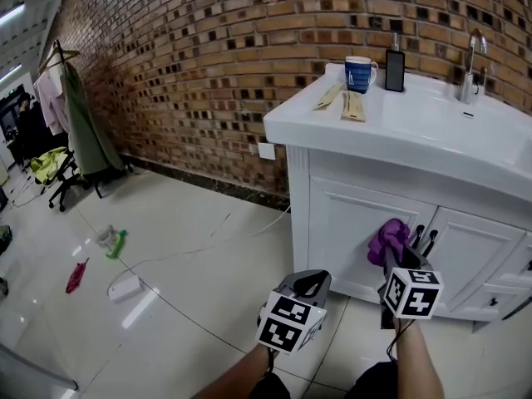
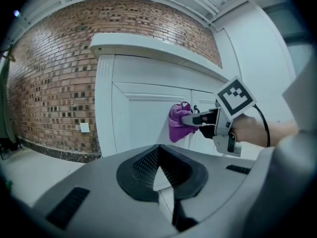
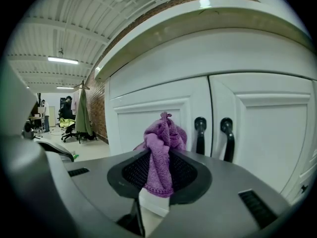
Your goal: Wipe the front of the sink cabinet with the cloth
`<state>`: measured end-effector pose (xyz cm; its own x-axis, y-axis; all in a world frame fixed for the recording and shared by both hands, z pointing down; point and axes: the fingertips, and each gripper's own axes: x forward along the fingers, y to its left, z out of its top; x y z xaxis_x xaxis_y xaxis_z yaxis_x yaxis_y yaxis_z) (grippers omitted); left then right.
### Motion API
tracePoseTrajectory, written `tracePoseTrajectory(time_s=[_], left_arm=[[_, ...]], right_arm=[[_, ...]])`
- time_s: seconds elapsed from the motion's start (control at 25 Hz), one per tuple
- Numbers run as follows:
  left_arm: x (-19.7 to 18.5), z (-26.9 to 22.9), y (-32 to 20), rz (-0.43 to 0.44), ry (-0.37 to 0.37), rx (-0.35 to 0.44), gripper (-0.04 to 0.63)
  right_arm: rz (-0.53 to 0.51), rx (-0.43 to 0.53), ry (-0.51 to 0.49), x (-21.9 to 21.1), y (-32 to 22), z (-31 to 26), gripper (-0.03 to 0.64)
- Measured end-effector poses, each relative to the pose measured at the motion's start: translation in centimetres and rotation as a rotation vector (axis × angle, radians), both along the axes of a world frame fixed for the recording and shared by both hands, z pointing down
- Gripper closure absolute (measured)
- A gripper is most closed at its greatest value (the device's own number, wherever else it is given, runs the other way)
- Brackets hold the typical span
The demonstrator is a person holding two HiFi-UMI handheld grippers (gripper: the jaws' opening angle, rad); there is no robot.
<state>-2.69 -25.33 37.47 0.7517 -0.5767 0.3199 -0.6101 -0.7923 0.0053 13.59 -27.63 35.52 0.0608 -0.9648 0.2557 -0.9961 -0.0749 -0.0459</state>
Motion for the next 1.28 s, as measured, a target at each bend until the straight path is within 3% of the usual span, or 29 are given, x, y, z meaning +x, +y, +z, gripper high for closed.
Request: tracePoseTrajectory(time_s=[1.0,1.28], left_arm=[[-7.1,2.5,0.0,-0.153,-0.050,-0.033,0.591],[-8.0,3.5,0.7,-0.153,-0.066,-0.044,0.591]], right_arm=[[-0.378,0.024,0.029,-15.3,-9.0,0.2,0.517],[-0.381,-0.042,0.006,-16.3,-9.8,4.1,0.517]])
